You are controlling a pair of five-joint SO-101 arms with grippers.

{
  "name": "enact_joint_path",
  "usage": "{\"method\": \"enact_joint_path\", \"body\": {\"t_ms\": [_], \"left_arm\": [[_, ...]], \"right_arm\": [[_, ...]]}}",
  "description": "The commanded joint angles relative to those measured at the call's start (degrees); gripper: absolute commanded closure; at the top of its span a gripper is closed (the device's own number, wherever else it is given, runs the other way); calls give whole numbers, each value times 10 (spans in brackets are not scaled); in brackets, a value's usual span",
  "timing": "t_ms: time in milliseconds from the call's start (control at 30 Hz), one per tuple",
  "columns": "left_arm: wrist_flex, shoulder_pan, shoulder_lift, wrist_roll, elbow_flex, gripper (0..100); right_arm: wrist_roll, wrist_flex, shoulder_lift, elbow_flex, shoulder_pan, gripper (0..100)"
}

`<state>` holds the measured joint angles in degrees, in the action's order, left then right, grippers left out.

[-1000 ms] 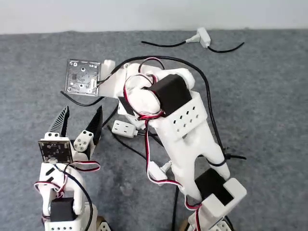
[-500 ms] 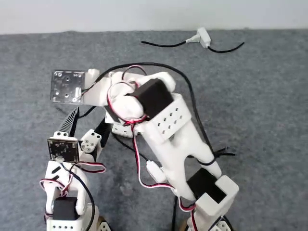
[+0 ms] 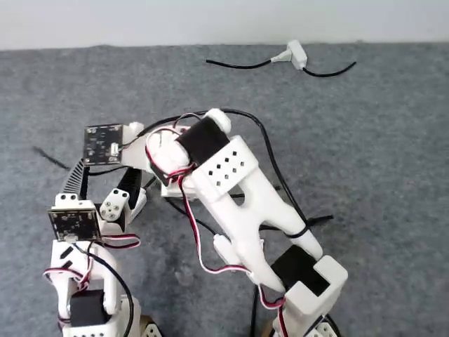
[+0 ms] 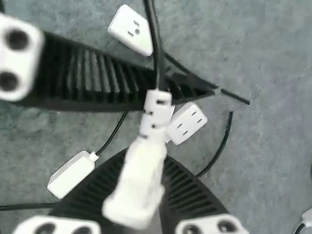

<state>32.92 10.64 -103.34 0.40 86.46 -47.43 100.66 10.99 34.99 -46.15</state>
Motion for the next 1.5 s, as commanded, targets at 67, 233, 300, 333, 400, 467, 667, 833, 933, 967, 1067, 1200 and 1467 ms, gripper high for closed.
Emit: {"method": "enact_joint_path", "body": {"t_ms": [67, 233, 300, 333, 400, 467, 667, 833, 933, 967, 1067, 1200, 1467], "left_arm": [[43, 4, -9, 12, -62, 695], [54, -19, -9, 9, -62, 695], [55, -19, -9, 8, -61, 695], [55, -19, -9, 8, -60, 695], [56, -19, -8, 8, -60, 695], [56, -19, -8, 8, -60, 695], [56, -20, -7, 8, -59, 695], [55, -22, -8, 8, -54, 695], [55, -22, -8, 8, -50, 695], [54, -22, -8, 8, -48, 695], [54, -22, -8, 8, -48, 695], [54, -22, -7, 8, -47, 695], [37, -22, -8, 8, -34, 695]], "right_arm": [[3, 21, -2, -9, 15, 989], [4, 3, -2, -30, 14, 989], [4, -6, -2, -49, 15, 989], [4, -9, -2, -58, 16, 989], [4, -12, -3, -65, 23, 989], [4, -12, -3, -66, 29, 989], [4, -15, 6, -77, 36, 989], [7, -79, 34, -140, 36, 989], [7, -117, 38, -176, 36, 989], [7, -124, 38, -182, 36, 989], [16, -130, 37, -181, 40, 989], [85, -127, 18, -133, 73, 990], [98, -97, -58, -33, 120, 986]]}}
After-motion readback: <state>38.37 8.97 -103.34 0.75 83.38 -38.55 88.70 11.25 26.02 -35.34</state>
